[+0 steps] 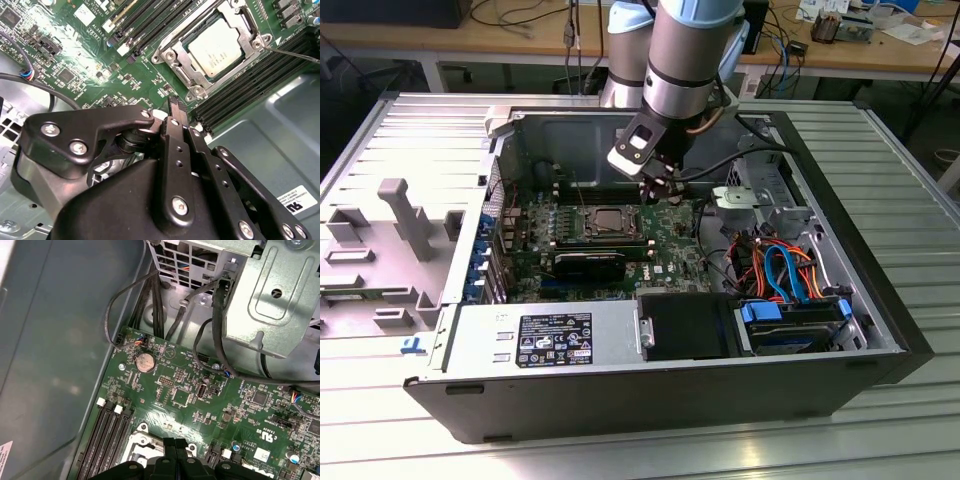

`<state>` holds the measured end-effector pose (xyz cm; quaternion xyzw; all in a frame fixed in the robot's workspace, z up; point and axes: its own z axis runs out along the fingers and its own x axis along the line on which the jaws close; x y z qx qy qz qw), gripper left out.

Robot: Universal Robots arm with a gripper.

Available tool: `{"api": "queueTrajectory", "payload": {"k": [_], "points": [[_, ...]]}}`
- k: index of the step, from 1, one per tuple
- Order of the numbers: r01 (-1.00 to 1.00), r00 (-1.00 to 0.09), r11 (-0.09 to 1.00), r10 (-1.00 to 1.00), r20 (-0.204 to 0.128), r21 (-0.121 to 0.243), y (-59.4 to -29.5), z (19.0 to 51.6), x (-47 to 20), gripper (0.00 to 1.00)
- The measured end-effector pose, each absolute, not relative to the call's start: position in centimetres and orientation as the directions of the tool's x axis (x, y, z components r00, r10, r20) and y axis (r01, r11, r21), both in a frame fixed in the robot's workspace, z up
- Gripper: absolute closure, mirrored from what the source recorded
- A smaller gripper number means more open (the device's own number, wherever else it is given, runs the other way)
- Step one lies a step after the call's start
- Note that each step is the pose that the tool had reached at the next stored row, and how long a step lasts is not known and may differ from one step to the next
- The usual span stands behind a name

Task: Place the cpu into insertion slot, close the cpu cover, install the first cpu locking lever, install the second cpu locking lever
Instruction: 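Install the first cpu locking lever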

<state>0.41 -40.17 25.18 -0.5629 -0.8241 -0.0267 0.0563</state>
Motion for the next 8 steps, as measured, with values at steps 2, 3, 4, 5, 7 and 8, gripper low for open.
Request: {"api": "queueTrajectory", "payload": {"k": [2,3,4,5,7,8], "points": [[0.928,-0.367,0.372,0.922,0.123,-0.019,-40.17,25.18,0.41,0.89],[0.927,-0.37,0.375,0.921,0.123,-0.019,-40.17,25.19,0.41,0.89],[0.926,-0.373,0.378,0.92,0.123,-0.019,-40.17,25.18,0.41,0.89],[0.924,-0.376,0.382,0.918,0.123,-0.019,-40.17,25.18,0.41,0.89],[0.921,-0.383,0.388,0.916,0.123,-0.019,-40.17,25.19,0.41,0.89],[0.919,-0.388,0.393,0.914,0.123,-0.019,-40.17,25.19,0.41,0.89]]}}
